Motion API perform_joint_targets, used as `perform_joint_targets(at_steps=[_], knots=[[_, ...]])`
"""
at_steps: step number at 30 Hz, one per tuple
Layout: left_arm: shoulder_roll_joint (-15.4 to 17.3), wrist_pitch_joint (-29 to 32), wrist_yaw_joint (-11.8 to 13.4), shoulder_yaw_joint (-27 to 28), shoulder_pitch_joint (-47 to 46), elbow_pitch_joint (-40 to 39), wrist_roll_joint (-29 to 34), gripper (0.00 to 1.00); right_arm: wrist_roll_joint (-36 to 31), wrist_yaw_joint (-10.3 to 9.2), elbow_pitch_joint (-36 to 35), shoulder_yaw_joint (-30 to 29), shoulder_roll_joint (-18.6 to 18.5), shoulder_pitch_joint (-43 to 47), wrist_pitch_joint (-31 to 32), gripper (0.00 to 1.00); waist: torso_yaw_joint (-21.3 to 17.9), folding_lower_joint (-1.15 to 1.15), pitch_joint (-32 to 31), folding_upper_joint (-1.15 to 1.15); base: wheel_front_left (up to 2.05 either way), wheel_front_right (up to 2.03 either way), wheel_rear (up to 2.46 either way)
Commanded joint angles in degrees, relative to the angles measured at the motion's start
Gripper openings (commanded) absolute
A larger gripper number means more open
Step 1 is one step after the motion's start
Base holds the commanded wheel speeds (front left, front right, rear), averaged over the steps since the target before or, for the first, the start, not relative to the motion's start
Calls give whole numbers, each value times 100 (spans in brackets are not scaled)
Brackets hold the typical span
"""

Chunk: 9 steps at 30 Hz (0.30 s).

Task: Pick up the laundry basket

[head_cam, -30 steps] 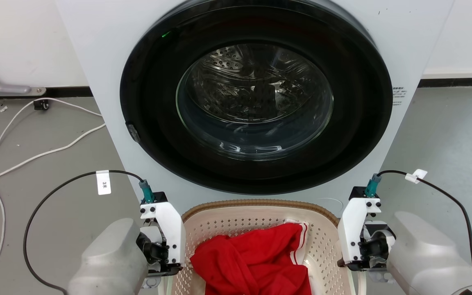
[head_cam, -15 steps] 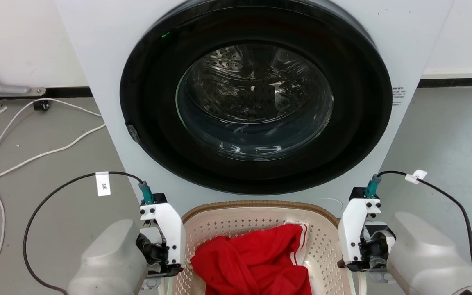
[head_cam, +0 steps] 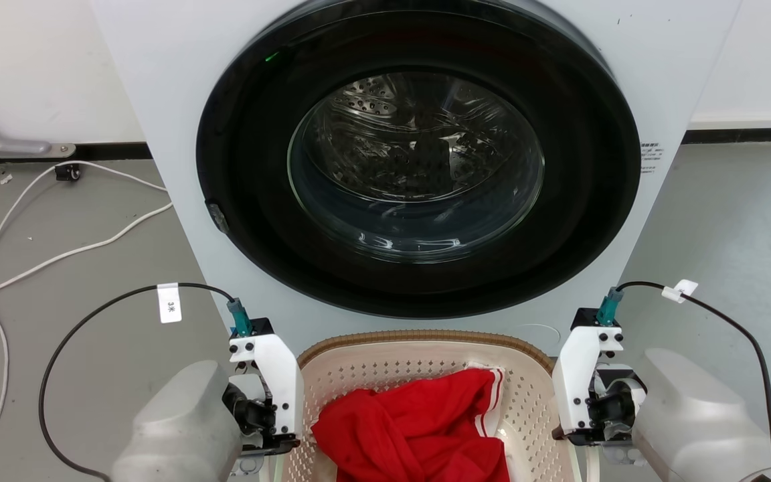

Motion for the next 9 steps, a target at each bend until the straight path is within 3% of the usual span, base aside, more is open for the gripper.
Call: perform_joint_targets(at_steps=[1,9], knots=[[-121,1,-46,14,18,-82,-82,0,50,22,-40,10,126,51,-27,0,4,0,2,0,0,0,0],[-116,-32,-47,-25,8,-93,-145,0,71,22,-29,39,117,49,-40,0,8,0,2,0,0,0,0]])
